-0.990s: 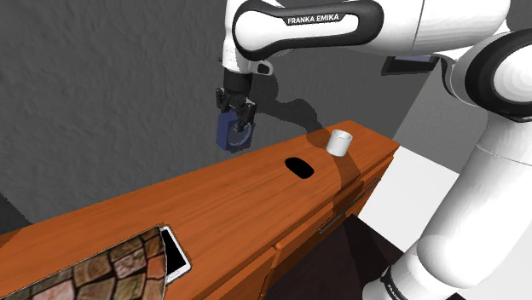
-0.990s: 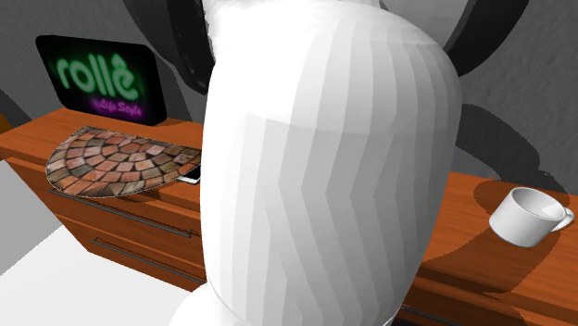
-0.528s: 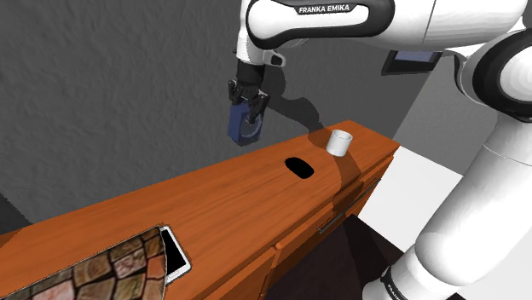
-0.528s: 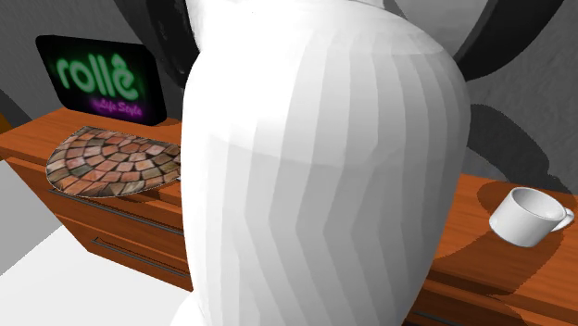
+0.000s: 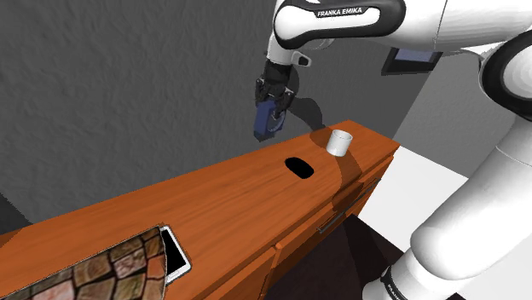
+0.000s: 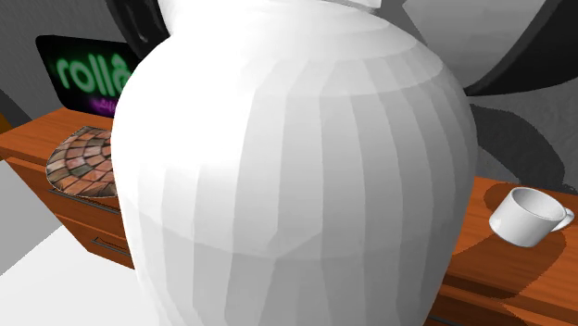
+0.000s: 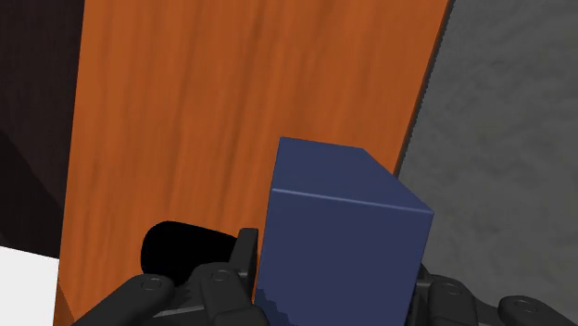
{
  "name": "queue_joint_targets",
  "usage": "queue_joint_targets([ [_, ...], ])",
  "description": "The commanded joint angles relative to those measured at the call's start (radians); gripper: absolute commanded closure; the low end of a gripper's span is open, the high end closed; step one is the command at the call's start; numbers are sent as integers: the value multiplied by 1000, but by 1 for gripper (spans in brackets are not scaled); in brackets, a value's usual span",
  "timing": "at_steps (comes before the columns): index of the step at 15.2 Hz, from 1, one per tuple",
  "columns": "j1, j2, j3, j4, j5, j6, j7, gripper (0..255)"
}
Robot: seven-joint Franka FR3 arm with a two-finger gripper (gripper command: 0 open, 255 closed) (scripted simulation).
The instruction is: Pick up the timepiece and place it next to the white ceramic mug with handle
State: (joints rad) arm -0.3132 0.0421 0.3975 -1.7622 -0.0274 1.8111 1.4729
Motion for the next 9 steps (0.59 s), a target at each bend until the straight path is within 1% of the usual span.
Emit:
queue_joint_targets([
  [1, -25, -9, -22, -17, 5, 9, -50, 255],
  [9, -120, 0, -112, -3, 7, 8, -235, 255],
])
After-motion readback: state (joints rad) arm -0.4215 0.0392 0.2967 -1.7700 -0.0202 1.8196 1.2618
